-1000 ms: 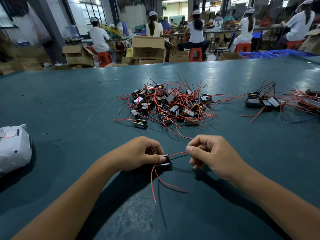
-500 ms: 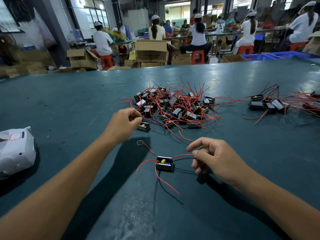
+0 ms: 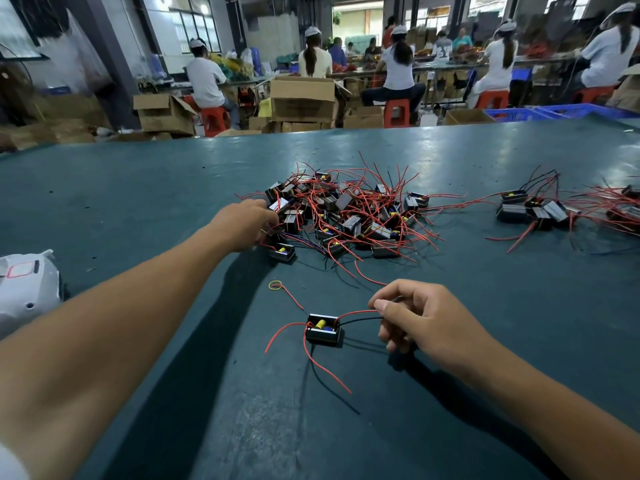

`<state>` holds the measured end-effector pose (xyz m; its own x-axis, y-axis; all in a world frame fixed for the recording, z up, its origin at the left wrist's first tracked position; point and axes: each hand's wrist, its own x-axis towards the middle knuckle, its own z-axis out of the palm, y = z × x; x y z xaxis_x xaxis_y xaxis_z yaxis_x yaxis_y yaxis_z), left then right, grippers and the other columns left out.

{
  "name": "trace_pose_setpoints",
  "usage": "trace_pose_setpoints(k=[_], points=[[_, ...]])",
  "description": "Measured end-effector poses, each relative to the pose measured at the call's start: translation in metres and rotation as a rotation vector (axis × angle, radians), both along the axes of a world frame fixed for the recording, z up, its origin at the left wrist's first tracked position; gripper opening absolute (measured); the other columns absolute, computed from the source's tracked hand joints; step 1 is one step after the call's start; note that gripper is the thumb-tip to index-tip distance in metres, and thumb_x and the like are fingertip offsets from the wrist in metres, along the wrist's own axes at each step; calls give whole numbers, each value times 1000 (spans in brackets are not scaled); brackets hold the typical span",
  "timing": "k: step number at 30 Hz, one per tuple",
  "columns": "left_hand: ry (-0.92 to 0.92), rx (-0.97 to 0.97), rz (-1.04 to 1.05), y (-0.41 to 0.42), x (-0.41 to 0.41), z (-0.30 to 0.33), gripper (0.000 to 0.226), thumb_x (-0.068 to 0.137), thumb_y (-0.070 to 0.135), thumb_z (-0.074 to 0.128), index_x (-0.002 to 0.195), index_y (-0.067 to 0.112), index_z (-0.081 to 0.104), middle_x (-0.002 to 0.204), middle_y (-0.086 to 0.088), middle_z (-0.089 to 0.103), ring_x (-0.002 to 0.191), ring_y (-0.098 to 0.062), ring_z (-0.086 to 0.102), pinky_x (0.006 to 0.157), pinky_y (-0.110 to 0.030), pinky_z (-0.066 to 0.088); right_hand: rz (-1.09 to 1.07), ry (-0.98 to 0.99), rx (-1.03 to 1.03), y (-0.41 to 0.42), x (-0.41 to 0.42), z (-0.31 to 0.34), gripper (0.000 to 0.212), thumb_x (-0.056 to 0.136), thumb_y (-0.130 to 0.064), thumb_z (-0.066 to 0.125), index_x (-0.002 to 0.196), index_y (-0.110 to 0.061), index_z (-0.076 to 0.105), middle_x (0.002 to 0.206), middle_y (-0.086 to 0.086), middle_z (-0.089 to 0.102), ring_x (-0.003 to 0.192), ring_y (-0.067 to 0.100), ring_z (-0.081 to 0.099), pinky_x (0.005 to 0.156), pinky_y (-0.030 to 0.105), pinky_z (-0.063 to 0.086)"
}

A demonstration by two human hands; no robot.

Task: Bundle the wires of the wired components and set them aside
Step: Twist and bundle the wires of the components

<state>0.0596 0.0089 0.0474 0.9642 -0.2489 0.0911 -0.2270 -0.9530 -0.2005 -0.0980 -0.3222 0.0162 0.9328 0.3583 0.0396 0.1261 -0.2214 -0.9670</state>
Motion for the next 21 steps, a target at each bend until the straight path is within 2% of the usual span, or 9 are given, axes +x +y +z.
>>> trace_pose_setpoints(k=[1, 3, 7, 9, 12, 16, 18, 21], points=[[-43, 39, -40, -2, -1, 3, 25, 93, 21, 63, 117, 29, 66, 111, 0, 57, 110, -22, 55, 72, -35, 50, 0, -2, 2, -1, 0, 0, 11, 96, -18, 60, 91, -11, 67, 66, 10, 69, 55, 21, 65, 50, 25, 48], [-84, -8, -71, -4, -3, 12, 15, 92, 28, 67, 107, 30, 70, 108, 3, 59, 105, -19, 56, 71, -37, 53, -1, -7, 3, -1, 1, 0, 10, 96, -18, 60, 91, -11, 67, 66, 9, 69, 55, 21, 65, 49, 23, 47], [5, -227, 8, -1, -3, 36, 22, 84, 33, 78, 104, 27, 72, 85, 2, 59, 80, -21, 56, 72, -39, 51, 1, -9, 0, -1, 1, -1, 11, 95, -18, 60, 92, -10, 66, 66, 9, 69, 55, 20, 65, 49, 23, 47], [23, -221, 3, 3, -4, 46, 19, 83, 37, 79, 100, 30, 73, 88, 2, 59, 81, -21, 56, 73, -40, 50, 6, -4, -4, -1, 1, -1, 11, 96, -18, 60, 91, -10, 66, 66, 10, 69, 55, 20, 65, 49, 22, 47], [-48, -272, -70, 7, -4, 53, 15, 84, 34, 79, 94, 23, 77, 95, 2, 57, 82, -19, 55, 73, -35, 47, 7, -5, -11, 0, 0, -1, 11, 96, -18, 60, 90, -11, 66, 67, 10, 69, 54, 20, 65, 47, 20, 46], [69, -263, -109, 8, -6, 46, 15, 82, 30, 81, 93, 23, 74, 92, 7, 57, 76, -4, 51, 67, -27, 38, 4, 3, -18, -1, 1, -1, 10, 96, -17, 61, 90, -11, 67, 66, 9, 69, 54, 20, 65, 46, 20, 47], [75, -246, -111, 8, -6, 37, 15, 83, 28, 80, 97, 25, 75, 89, 9, 57, 78, -6, 54, 65, -24, 39, 3, 9, -14, 0, 0, -1, 11, 95, -16, 60, 89, -11, 67, 65, 9, 69, 53, 20, 64, 46, 20, 46], [125, -179, -59, 8, -5, 25, 25, 86, 24, 76, 111, 24, 73, 95, 8, 56, 86, -15, 55, 78, -32, 49, 12, -11, -43, 0, 0, -1, 11, 95, -17, 60, 88, -12, 66, 66, 9, 70, 53, 19, 65, 47, 19, 46]])
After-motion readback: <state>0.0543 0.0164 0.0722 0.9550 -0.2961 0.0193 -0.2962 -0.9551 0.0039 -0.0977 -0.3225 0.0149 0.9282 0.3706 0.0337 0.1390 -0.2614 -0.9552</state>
